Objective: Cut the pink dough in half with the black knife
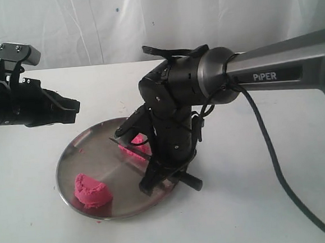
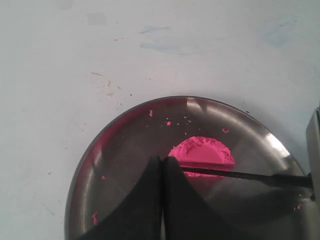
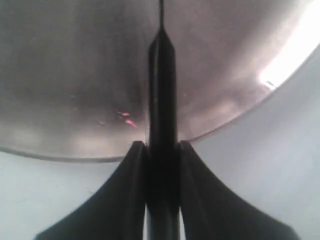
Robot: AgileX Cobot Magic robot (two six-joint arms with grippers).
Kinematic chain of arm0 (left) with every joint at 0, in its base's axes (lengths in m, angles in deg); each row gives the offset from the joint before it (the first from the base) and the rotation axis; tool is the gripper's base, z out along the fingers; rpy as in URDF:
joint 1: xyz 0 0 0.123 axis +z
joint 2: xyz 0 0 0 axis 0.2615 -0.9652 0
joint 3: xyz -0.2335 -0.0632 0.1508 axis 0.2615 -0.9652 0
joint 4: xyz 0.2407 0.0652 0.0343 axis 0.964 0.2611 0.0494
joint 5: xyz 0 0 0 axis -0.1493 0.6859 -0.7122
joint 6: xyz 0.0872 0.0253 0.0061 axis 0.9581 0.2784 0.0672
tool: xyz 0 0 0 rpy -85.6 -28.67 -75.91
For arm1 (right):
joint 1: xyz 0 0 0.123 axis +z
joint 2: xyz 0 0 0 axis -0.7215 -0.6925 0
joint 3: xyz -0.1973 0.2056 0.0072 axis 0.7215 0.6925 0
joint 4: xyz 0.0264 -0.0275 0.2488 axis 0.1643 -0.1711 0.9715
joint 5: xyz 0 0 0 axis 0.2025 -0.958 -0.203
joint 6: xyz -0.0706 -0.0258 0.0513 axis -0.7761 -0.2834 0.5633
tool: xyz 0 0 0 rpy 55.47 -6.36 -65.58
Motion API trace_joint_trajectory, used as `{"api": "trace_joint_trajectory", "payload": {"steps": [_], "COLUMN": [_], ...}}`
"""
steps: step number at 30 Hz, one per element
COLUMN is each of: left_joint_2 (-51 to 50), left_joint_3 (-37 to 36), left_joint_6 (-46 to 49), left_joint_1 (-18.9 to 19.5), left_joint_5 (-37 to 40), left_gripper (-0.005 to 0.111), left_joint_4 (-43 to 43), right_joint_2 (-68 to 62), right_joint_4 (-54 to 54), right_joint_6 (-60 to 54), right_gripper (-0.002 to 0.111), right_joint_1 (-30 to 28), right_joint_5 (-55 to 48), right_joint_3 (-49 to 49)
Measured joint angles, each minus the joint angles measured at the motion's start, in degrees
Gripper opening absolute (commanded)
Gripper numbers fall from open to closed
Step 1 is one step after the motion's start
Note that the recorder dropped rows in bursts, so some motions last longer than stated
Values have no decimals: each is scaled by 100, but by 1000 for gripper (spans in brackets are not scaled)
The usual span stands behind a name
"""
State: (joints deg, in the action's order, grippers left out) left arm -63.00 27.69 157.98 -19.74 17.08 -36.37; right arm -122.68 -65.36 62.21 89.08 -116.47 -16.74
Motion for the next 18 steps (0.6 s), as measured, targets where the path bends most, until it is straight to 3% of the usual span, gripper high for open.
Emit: {"api": "trace_joint_trajectory", "payload": {"steps": [10,18], "left_joint_2": [0,0], "left_joint_3": [0,0], "left_joint_6": [-13,-35], "left_joint_1": [0,0], "left_joint_5": [0,0], "left_gripper": [0,0], "left_joint_4": [0,0], "right_joint_2": [0,-64], "right_joint_4": [1470,3087], "right_joint_6": [-663,-1619], "right_gripper": [0,0], "right_joint_1": [-39,-541], "right_joint_5": [303,192], "right_joint_3": [-77,-231]}}
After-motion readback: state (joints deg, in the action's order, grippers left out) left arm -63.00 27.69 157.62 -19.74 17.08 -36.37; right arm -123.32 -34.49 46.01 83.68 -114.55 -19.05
